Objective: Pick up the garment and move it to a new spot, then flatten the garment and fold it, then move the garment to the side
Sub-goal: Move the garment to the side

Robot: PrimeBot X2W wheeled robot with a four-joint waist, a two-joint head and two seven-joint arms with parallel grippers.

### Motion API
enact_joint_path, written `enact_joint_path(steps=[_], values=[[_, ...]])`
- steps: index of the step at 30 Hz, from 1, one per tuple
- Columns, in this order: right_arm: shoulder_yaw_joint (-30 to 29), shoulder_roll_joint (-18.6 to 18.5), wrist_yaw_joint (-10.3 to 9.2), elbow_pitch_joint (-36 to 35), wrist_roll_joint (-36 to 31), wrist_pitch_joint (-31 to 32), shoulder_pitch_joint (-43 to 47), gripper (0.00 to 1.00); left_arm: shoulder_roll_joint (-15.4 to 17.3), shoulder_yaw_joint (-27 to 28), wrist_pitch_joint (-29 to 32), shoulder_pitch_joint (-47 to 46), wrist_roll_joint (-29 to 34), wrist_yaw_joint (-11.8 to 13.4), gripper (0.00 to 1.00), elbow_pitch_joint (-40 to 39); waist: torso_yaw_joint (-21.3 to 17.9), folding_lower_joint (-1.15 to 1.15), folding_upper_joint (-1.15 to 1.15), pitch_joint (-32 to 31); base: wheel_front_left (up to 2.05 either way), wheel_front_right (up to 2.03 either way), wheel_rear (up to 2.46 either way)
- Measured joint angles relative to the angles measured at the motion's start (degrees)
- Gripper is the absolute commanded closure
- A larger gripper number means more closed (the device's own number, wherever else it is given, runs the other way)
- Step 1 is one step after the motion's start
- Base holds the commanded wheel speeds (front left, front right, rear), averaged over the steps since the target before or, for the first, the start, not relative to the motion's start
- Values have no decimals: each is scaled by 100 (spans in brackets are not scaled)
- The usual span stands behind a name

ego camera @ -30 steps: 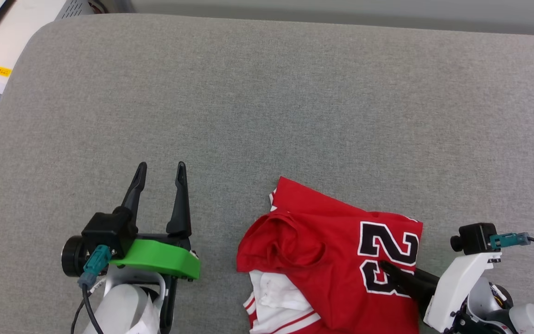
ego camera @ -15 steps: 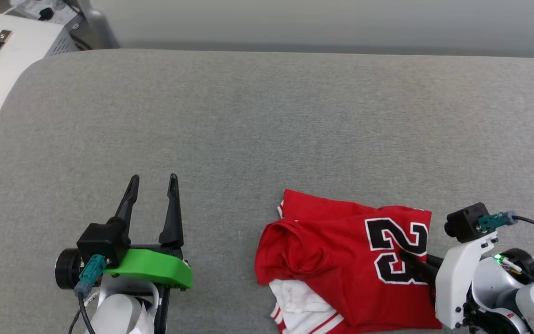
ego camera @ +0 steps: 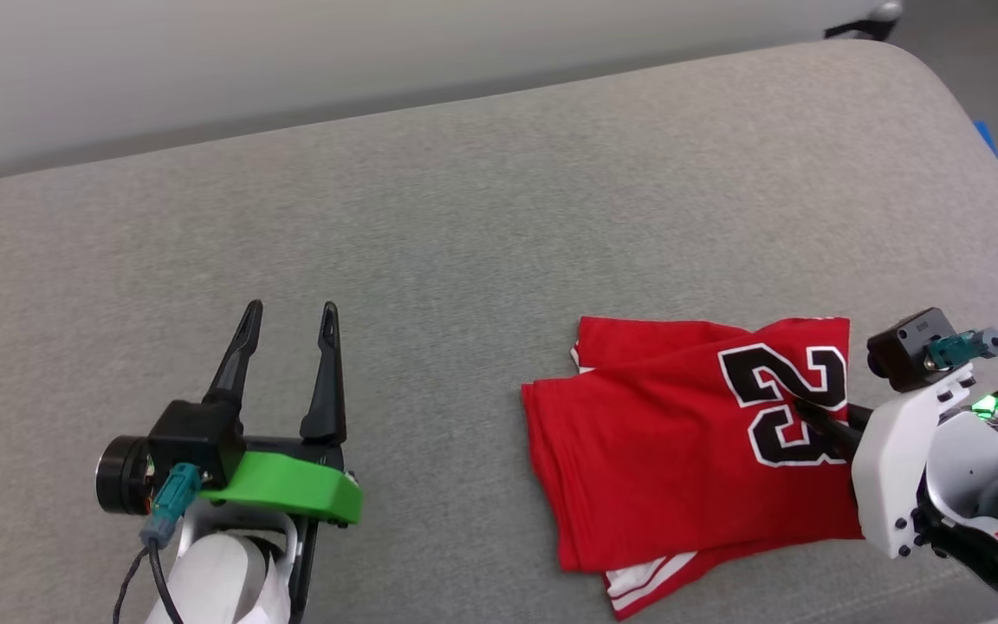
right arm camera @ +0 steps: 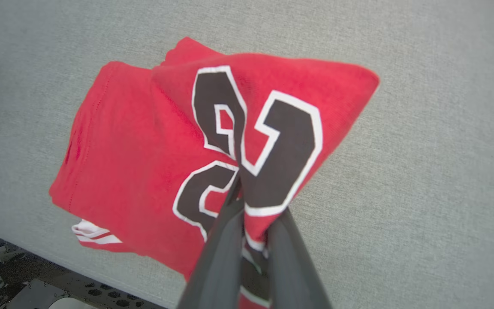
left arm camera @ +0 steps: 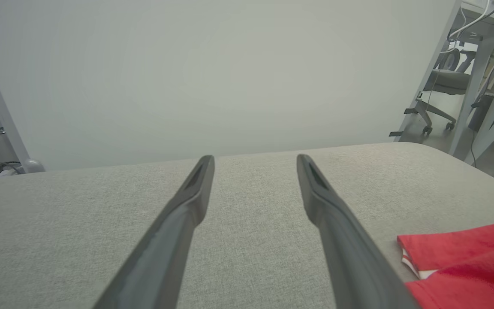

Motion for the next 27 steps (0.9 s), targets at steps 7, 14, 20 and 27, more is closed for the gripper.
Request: enact_joint_path(steps=[7,14,20,27], values=[[-194,-11,0,894,52,-331,-543,100,199,-169,358,-366,215,-48,0,-401,-727,0,0,319,0,0,0],[-491,-265,0,2366,101,-999,-1483,100,366,-397,701,-944,445,-229,0,-831,-1055,0,0,946,0,0,0],[-690,-664,0,3610,19,-1535,-2447,100,430,-553,954,-1421,572,-355,0,-1212,-1060,0,0,1587,0,0,0],[-932,-849,1,4819,-193,-2134,-3352,100,433,-747,1122,-1864,766,-430,0,-1507,-867,1,0,2368,0,0,0]])
